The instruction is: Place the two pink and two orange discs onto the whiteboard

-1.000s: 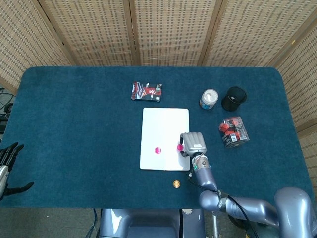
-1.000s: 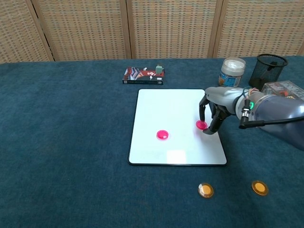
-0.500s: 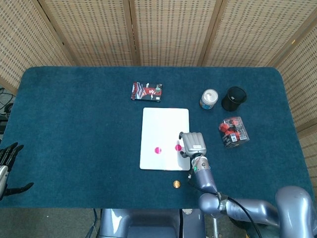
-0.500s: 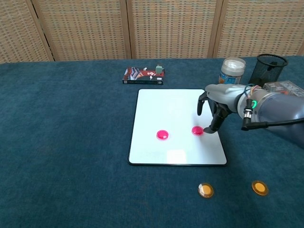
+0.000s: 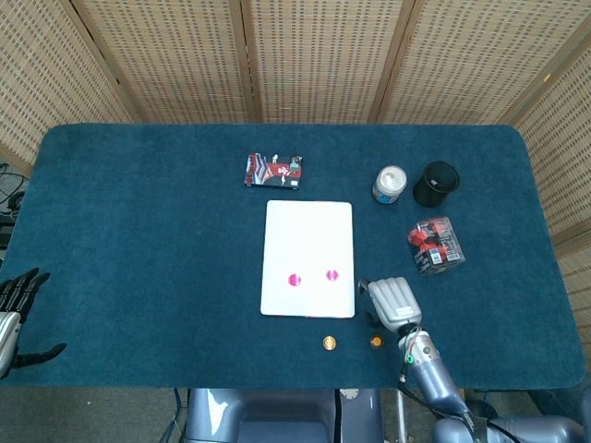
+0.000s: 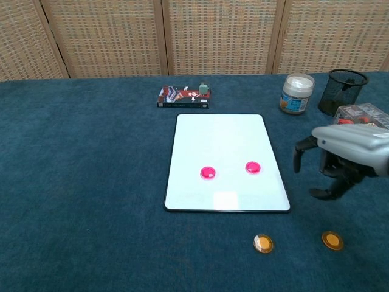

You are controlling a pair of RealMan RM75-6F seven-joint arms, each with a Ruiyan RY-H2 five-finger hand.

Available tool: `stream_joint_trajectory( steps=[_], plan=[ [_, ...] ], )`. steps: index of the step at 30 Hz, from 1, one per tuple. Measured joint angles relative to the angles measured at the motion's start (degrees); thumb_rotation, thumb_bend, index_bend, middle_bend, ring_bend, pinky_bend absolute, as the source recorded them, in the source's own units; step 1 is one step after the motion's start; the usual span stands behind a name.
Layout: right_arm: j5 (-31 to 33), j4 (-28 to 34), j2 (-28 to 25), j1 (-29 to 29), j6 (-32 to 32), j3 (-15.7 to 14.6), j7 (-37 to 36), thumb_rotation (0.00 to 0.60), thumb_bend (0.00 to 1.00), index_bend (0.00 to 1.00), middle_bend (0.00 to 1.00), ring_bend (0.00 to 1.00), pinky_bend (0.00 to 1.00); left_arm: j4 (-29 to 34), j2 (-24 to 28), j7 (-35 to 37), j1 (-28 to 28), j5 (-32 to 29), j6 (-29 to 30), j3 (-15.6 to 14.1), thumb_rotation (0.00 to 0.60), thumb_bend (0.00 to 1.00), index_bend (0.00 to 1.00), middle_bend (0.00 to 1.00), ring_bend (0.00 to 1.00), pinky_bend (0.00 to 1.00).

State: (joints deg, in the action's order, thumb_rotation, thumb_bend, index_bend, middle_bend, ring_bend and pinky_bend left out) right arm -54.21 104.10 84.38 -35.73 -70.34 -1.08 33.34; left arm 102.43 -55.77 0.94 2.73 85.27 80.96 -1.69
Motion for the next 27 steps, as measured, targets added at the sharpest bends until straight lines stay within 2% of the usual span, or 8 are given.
stream_joint_trajectory(
  steps=[3,8,27],
  plan=[
    [-5.31,0.3,-1.82,3.27,-0.26,-3.74,-3.67,0.6,0.36,0.39,0.98,1.0,1.0,0.14,-0.32,-0.74,0.01,0.0,-0.01,-0.05,0.6,0.0,0.0,0.0,0.0,0.0],
    [-9.88,-0.52,-2.6,5.95,0.05,-6.37,-5.3,0.6,0.36,0.4,0.98,1.0,1.0,0.18,-0.43,-0.95,0.07,-0.56,-0.14,0.12,0.6,0.0,0.0,0.0,0.0,0.0],
    [-10.43,-4.04,1.08,7.87,4.01,-4.92,-2.79,0.6,0.36,0.4,0.98,1.0,1.0,0.17,-0.53,-1.3,0.32,-1.1,-0.65,0.2,0.6,0.0,0.0,0.0,0.0,0.0]
  ],
)
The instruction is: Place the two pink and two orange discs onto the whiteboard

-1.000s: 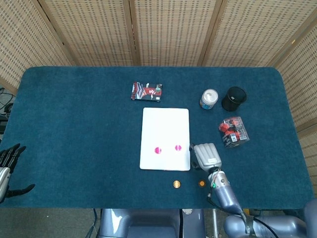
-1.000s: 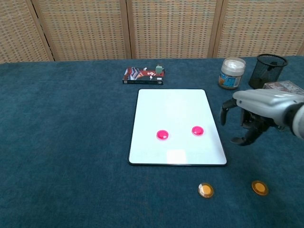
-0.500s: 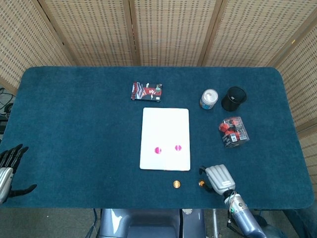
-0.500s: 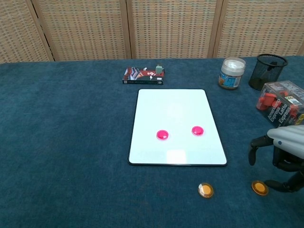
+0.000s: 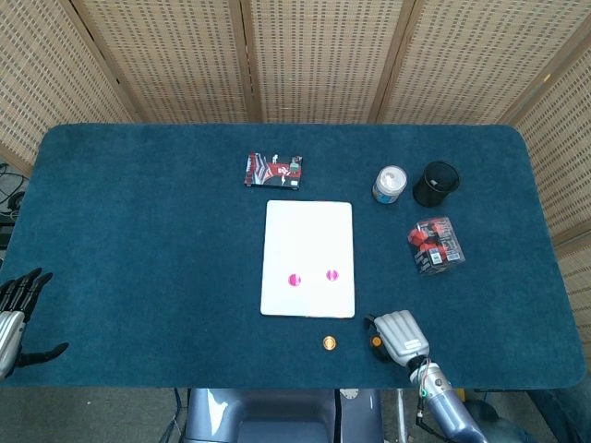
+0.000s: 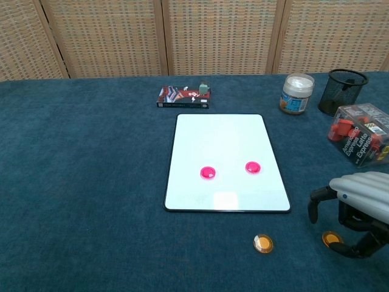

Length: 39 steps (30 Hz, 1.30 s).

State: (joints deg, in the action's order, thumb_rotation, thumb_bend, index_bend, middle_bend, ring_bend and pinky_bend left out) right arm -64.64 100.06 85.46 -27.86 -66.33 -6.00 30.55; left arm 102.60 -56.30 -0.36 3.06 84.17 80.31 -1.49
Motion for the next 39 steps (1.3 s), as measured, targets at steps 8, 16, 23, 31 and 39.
stream_joint_trajectory(
  steps=[8,16,23,31,39],
  plan=[
    [-0.33,-0.92,0.14,0.79,1.05,0.29,0.13,0.6,0.36,0.4,0.98,1.0,1.0,0.02,-0.1,-0.19,-0.03,0.06,0.05,-0.06,0.6,0.0,0.0,0.0,0.0,0.0],
    [-0.28,-1.79,0.47,1.31,2.13,0.62,0.46,0.6,0.36,0.4,0.98,1.0,1.0,0.02,-0.21,-0.42,0.04,-0.21,-0.05,0.02,0.6,0.0,0.0,0.0,0.0,0.0],
    [-0.62,-2.54,0.41,1.86,2.65,0.76,0.02,0.6,0.36,0.41,0.98,1.0,1.0,0.01,-0.29,-0.49,0.06,-0.4,-0.1,0.08,0.6,0.0,0.0,0.0,0.0,0.0],
    [-1.78,-3.65,0.19,2.56,3.1,0.94,-1.92,0.6,0.36,0.53,0.98,1.0,1.0,0.06,-0.44,-0.91,0.13,-0.51,-0.2,0.1,0.6,0.0,0.0,0.0,0.0,0.0],
    [-4.04,-4.42,0.69,3.35,3.3,1.47,-4.54,0.6,0.36,0.54,0.98,1.0,1.0,0.09,-0.6,-1.13,0.14,-0.51,-0.22,0.05,0.6,0.0,0.0,0.0,0.0,0.0]
  ],
)
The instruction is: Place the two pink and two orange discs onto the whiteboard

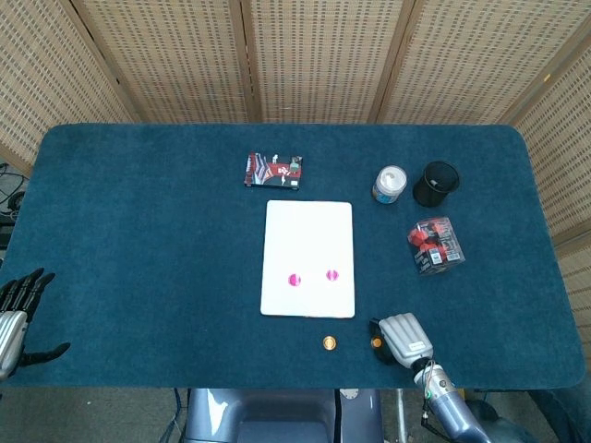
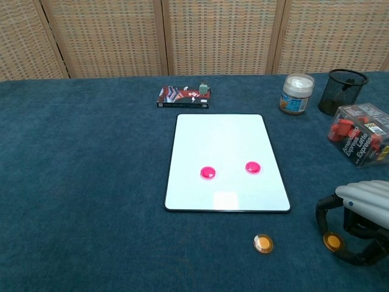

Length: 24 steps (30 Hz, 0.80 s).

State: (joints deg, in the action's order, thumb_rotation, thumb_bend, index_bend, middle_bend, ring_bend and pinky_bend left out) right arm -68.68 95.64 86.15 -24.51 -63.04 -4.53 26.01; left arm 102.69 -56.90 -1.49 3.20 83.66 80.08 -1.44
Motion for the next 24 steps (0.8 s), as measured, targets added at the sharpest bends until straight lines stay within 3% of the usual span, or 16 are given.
stream_joint_trajectory(
  steps=[13,24],
  plan=[
    [-0.77,0.02,0.13,0.47,0.24,0.99,-0.52,0.6,0.36,0.55,0.98,1.0,1.0,-0.01,0.15,0.22,-0.02,0.02,0.01,-0.03,0.6,0.0,0.0,0.0,0.0,0.0],
    [3.28,4.51,-0.57,-2.92,0.76,7.4,3.46,0.6,0.36,0.55,0.98,1.0,1.0,0.03,0.13,0.15,0.02,0.02,-0.05,-0.06,0.6,0.0,0.0,0.0,0.0,0.0]
  ],
)
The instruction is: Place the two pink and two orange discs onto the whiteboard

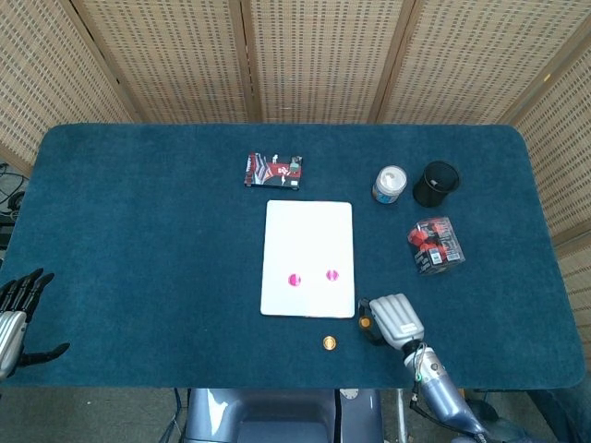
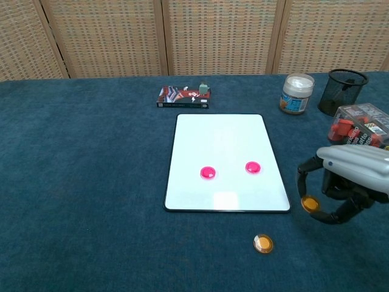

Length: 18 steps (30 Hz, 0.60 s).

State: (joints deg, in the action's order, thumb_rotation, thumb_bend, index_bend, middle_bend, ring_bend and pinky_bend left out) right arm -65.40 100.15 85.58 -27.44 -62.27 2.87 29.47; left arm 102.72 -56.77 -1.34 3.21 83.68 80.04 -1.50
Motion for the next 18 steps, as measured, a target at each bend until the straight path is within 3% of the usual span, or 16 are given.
stream_joint_trajectory(
  steps=[11,18],
  plan=[
    [12.21,-2.4,6.55,-7.55,1.63,6.69,9.91,0.6,0.36,0.55,0.98,1.0,1.0,-0.12,-0.02,-0.01,0.33,-0.64,-0.64,0.21,0.6,0.0,0.0,0.0,0.0,0.0],
    [19.13,-5.26,11.31,-11.94,0.78,8.42,15.79,0.6,0.36,0.51,0.98,1.0,1.0,-0.3,0.26,0.79,0.48,-1.07,-0.95,0.4,0.6,0.0,0.0,0.0,0.0,0.0]
  ],
)
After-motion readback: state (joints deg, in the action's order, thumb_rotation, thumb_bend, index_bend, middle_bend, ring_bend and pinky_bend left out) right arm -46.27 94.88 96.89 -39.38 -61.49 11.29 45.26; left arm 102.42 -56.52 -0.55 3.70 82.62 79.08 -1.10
